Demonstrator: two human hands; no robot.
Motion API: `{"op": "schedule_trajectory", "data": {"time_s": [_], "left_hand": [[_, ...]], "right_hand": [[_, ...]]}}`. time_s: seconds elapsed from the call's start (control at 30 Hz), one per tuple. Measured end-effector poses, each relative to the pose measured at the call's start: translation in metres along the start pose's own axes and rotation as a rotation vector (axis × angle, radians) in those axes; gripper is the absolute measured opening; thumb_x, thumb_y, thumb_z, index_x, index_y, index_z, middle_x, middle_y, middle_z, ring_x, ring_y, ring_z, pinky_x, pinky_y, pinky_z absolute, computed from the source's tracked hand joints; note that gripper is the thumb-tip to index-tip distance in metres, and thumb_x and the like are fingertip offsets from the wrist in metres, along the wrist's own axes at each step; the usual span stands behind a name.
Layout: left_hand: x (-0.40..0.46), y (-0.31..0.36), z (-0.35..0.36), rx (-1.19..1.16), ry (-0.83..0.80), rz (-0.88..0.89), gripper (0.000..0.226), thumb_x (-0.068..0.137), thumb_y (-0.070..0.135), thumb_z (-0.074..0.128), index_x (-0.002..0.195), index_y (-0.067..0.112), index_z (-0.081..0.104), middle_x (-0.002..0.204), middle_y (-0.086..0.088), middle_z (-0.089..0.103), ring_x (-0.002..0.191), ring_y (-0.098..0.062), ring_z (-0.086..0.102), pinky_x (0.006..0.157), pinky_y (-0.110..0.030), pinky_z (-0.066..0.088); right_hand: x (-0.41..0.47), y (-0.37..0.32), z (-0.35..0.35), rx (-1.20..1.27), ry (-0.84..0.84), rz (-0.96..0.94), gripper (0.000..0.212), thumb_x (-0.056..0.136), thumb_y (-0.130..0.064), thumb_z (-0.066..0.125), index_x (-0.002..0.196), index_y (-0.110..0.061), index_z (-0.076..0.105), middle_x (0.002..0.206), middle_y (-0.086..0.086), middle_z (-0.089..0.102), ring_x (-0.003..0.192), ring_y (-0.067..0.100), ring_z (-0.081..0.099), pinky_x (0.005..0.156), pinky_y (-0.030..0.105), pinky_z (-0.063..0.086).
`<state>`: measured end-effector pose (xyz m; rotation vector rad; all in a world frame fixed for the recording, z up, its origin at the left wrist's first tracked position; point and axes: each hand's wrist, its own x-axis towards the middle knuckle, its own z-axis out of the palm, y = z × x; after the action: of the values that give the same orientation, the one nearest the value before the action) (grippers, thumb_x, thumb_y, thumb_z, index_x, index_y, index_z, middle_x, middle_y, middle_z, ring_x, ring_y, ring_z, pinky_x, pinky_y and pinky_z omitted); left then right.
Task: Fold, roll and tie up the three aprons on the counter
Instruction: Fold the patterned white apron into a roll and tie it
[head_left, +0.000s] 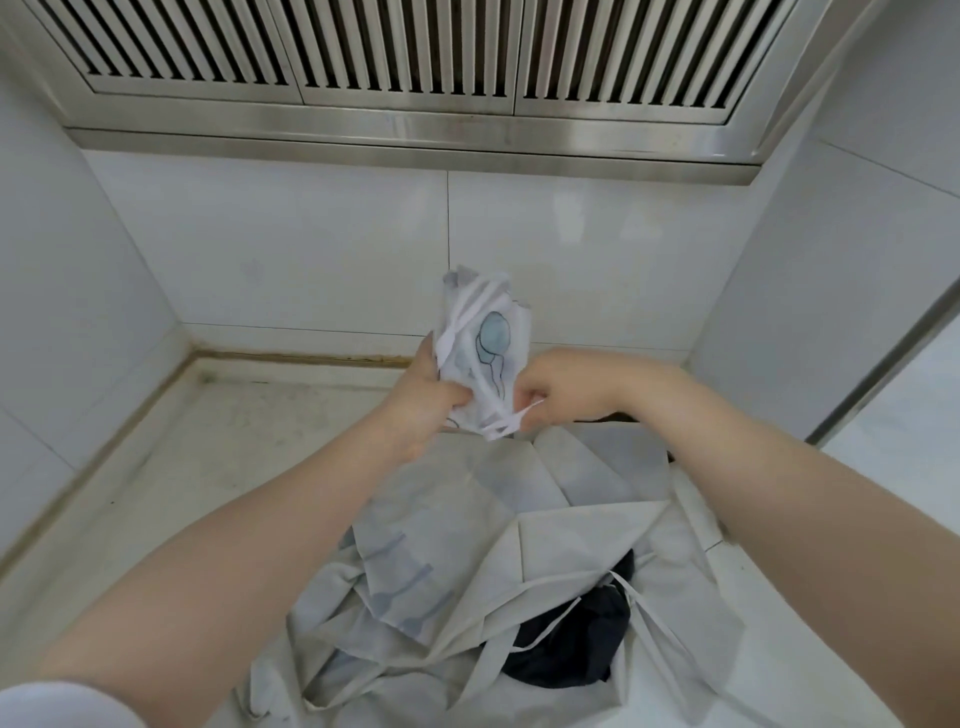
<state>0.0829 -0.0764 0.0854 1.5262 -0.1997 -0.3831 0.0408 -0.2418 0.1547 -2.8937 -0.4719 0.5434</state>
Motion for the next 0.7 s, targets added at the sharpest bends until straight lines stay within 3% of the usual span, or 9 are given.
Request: {"op": "schedule_trajectory", "data": {"time_s": [0.1, 0.2, 0.27, 0.33, 0.43, 0.57, 0.7], "left_hand": [[-0.002, -0.006, -0.008, 0.124, -0.078, -0.021, 0.066, 0.078, -0.012, 0.055, 0.130, 0.027, 0.042, 0.118, 0.001, 0.062, 0.110, -0.018, 0.059, 0.082, -0.033, 0.053], [-0.004, -0.012, -0.011, 0.103, -0.147, -0.067, 0.068, 0.068, -0.005, 0.063, 0.128, 0.023, 0.045, 0.114, 0.000, 0.063, 0.109, -0.020, 0.059, 0.092, -0.038, 0.049], [-0.005, -0.013, -0.010, 0.092, -0.182, -0.115, 0.065, 0.061, 0.002, 0.065, 0.121, 0.023, 0.052, 0.111, -0.003, 0.065, 0.108, -0.023, 0.060, 0.095, -0.042, 0.047], [-0.005, -0.014, -0.011, 0.090, -0.223, -0.160, 0.056, 0.061, 0.002, 0.067, 0.112, 0.023, 0.058, 0.111, -0.007, 0.065, 0.106, -0.026, 0.061, 0.094, -0.044, 0.047], [-0.003, -0.016, -0.017, 0.086, -0.313, -0.202, 0.047, 0.072, -0.010, 0.065, 0.109, 0.019, 0.060, 0.107, -0.009, 0.066, 0.100, -0.024, 0.063, 0.087, -0.039, 0.050], [-0.003, -0.019, -0.022, 0.197, -0.390, -0.221, 0.053, 0.060, -0.002, 0.065, 0.111, 0.013, 0.061, 0.103, -0.009, 0.068, 0.095, -0.025, 0.064, 0.087, -0.039, 0.050], [0.001, -0.023, -0.025, 0.512, -0.264, -0.086, 0.049, 0.053, 0.025, 0.068, 0.101, 0.034, 0.065, 0.098, 0.005, 0.069, 0.094, -0.018, 0.064, 0.088, -0.039, 0.051]], "right_hand": [[-0.008, 0.014, -0.018, 0.279, 0.010, 0.016, 0.017, 0.085, -0.017, 0.061, 0.086, -0.002, 0.067, 0.063, -0.003, 0.053, 0.060, 0.012, 0.044, 0.057, 0.021, 0.035], [-0.006, 0.031, -0.021, 0.529, 0.184, 0.019, 0.011, 0.085, -0.012, 0.066, 0.088, -0.003, 0.071, 0.069, 0.008, 0.061, 0.058, 0.010, 0.050, 0.062, 0.024, 0.043], [-0.002, 0.040, -0.016, 0.593, 0.308, 0.024, 0.010, 0.084, -0.011, 0.068, 0.089, -0.004, 0.072, 0.082, 0.019, 0.067, 0.067, 0.012, 0.055, 0.072, 0.031, 0.048], [0.000, 0.044, -0.010, 0.606, 0.394, 0.013, 0.008, 0.082, -0.011, 0.070, 0.088, -0.006, 0.073, 0.090, 0.017, 0.070, 0.075, 0.011, 0.057, 0.076, 0.024, 0.047], [0.001, 0.043, -0.003, 0.632, 0.473, -0.031, 0.011, 0.078, -0.013, 0.075, 0.086, -0.014, 0.068, 0.075, 0.006, 0.065, 0.069, 0.011, 0.053, 0.066, 0.021, 0.042], [0.005, 0.043, -0.001, 0.384, 0.367, 0.036, 0.039, 0.077, -0.030, 0.076, 0.110, -0.015, 0.061, 0.064, -0.005, 0.050, 0.060, 0.009, 0.046, 0.063, 0.022, 0.036], [0.010, 0.043, 0.009, 0.252, 0.210, 0.089, 0.040, 0.074, -0.037, 0.076, 0.079, 0.000, 0.061, 0.064, 0.001, 0.045, 0.062, 0.015, 0.042, 0.058, 0.029, 0.029]]}}
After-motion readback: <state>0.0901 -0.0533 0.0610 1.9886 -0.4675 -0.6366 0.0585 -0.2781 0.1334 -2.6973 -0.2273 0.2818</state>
